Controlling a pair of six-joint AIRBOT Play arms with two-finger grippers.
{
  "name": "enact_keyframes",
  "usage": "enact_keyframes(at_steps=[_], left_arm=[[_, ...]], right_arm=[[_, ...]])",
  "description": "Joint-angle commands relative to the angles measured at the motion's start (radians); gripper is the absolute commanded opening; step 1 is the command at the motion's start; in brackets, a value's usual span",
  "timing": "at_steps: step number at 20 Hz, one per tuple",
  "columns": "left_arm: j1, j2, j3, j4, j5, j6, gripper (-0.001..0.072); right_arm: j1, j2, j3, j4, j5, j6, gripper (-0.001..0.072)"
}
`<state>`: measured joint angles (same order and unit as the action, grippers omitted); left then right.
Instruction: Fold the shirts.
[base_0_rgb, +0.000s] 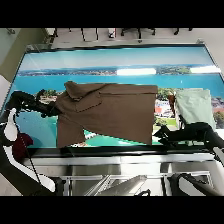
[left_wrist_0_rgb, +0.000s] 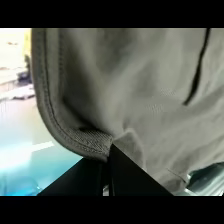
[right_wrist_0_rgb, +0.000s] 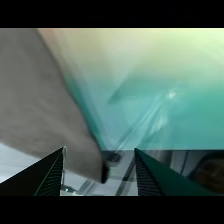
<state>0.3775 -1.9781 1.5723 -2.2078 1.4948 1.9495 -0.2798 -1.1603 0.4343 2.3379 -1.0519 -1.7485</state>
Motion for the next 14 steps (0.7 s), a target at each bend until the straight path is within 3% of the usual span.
enact_keyframes(at_steps=[1, 2, 3, 4, 5, 6, 7, 10, 14], left_arm=[[-0.007, 0.000, 0.033, -0.021, 0.045, 0.002, 0.0018], [-0.007, 0.000, 0.039, -0.021, 0.053, 0.001, 0.0018], [-0.007, 0.000, 0.046, -0.021, 0.061, 0.002, 0.0018], [-0.007, 0.001, 0.053, -0.022, 0.069, 0.001, 0.0018], [-0.007, 0.007, 0.055, -0.022, 0.070, 0.002, 0.0018], [-0.007, 0.019, 0.055, -0.023, 0.068, 0.002, 0.0018], [-0.007, 0.036, 0.055, -0.029, 0.066, 0.002, 0.0017], [-0.007, 0.155, 0.054, -0.106, 0.054, 0.002, 0.0017], [-0.006, 0.511, 0.069, -0.275, -0.027, 0.008, 0.0017]], right_arm=[[0.132, -0.072, -0.022, 0.070, 0.122, -0.010, 0.0501], [0.175, -0.100, -0.019, 0.085, 0.146, -0.010, 0.0500], [0.212, -0.129, -0.012, 0.091, 0.156, -0.011, 0.0451], [0.237, -0.145, 0.000, 0.091, 0.156, -0.011, 0.0250], [0.254, -0.152, 0.014, 0.091, 0.156, -0.011, 0.0160], [0.257, -0.150, 0.034, 0.091, 0.155, -0.011, 0.0155], [0.256, -0.142, 0.065, 0.091, 0.151, -0.011, 0.0014], [0.246, -0.057, 0.226, 0.090, 0.123, -0.018, 0.0019], [0.182, 0.179, 0.657, 0.091, 0.074, -0.024, 0.0019]])
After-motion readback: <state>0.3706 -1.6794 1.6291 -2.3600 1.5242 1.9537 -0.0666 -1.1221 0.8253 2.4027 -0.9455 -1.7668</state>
